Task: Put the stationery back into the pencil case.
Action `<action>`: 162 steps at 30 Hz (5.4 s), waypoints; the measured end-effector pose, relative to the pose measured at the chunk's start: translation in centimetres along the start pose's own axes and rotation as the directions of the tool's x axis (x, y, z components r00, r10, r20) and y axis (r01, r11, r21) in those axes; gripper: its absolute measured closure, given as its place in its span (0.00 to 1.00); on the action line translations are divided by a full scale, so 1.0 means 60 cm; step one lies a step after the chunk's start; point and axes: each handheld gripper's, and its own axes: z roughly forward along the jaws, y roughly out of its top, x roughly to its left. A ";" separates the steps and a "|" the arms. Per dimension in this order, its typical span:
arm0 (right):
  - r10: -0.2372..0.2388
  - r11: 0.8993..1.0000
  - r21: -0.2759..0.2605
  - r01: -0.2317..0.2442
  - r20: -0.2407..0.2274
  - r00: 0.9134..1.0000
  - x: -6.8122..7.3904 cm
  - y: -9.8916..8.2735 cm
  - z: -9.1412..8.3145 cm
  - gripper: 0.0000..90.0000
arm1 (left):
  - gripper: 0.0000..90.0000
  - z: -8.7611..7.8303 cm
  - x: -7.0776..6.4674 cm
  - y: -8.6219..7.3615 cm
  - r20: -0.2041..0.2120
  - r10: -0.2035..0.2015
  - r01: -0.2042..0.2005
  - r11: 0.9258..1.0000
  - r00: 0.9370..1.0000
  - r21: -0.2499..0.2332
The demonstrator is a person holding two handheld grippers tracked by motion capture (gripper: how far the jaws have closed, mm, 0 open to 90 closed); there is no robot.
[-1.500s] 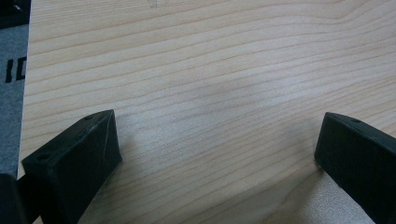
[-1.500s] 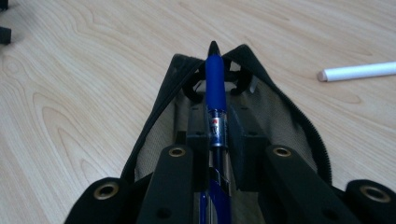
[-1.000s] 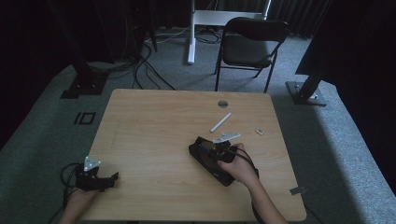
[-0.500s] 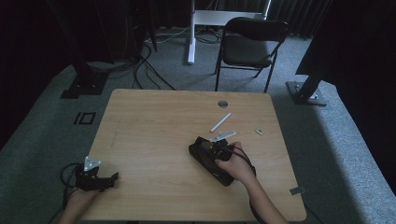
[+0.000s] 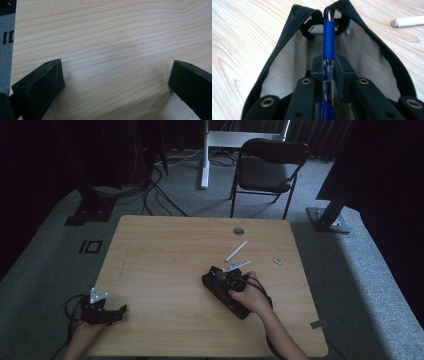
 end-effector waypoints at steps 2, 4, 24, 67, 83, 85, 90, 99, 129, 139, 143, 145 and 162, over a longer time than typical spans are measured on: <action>-0.002 1.000 0.004 0.002 -0.002 1.000 0.000 0.000 0.000 0.86 | 0.00 0.000 0.000 0.000 0.000 0.000 0.000 1.000 1.000 0.000; -0.005 1.000 0.002 0.005 0.002 1.000 0.001 0.001 -0.001 0.86 | 0.00 0.000 0.000 0.000 0.000 0.000 0.000 1.000 1.000 0.000; 0.003 0.994 -0.110 -0.008 -0.041 0.999 -0.002 0.019 -0.046 0.85 | 0.00 0.000 0.000 0.000 0.000 0.000 0.000 1.000 1.000 0.000; 0.331 0.915 -0.308 -0.260 0.207 0.921 -0.165 -0.029 -0.052 0.82 | 0.00 0.000 0.000 0.000 0.000 0.000 0.000 1.000 1.000 0.000; 0.458 0.868 -0.345 -0.358 0.275 0.845 -0.235 -0.081 -0.050 0.80 | 0.00 0.000 0.000 0.000 0.000 0.000 0.000 1.000 1.000 0.000; 0.475 0.860 -0.353 -0.370 0.285 0.833 -0.243 -0.089 -0.052 0.79 | 0.00 0.000 0.000 0.000 0.000 0.000 0.000 1.000 1.000 0.000; 0.503 0.847 -0.356 -0.394 0.302 0.810 -0.262 -0.104 -0.056 0.79 | 0.00 0.000 0.000 0.000 0.000 0.000 0.000 1.000 1.000 0.000; 0.540 0.828 -0.360 -0.430 0.307 0.783 -0.292 -0.126 -0.053 0.76 | 0.00 0.000 0.000 0.000 0.000 0.000 0.000 1.000 1.000 0.000; 0.494 0.856 -0.341 -0.387 0.326 0.806 -0.349 -0.138 -0.028 0.51 | 0.00 0.000 0.000 0.000 0.000 0.000 0.000 1.000 1.000 0.000; 0.428 0.896 -0.289 -0.338 0.356 0.831 -0.350 -0.135 -0.014 0.59 | 0.00 0.000 0.000 0.000 0.000 0.000 0.000 1.000 1.000 0.000; 0.415 0.903 -0.282 -0.325 0.375 0.829 -0.349 -0.134 -0.014 0.68 | 0.00 0.000 0.000 0.000 0.000 0.000 0.000 1.000 1.000 0.000; 0.421 0.900 -0.285 -0.330 0.377 0.825 -0.349 -0.135 -0.014 0.73 | 0.00 0.000 0.000 0.000 0.000 0.000 0.000 1.000 1.000 0.000; 0.400 0.905 -0.285 -0.317 0.313 0.861 -0.320 -0.113 -0.047 0.76 | 0.00 0.000 0.000 0.000 0.000 0.000 0.000 1.000 1.000 0.000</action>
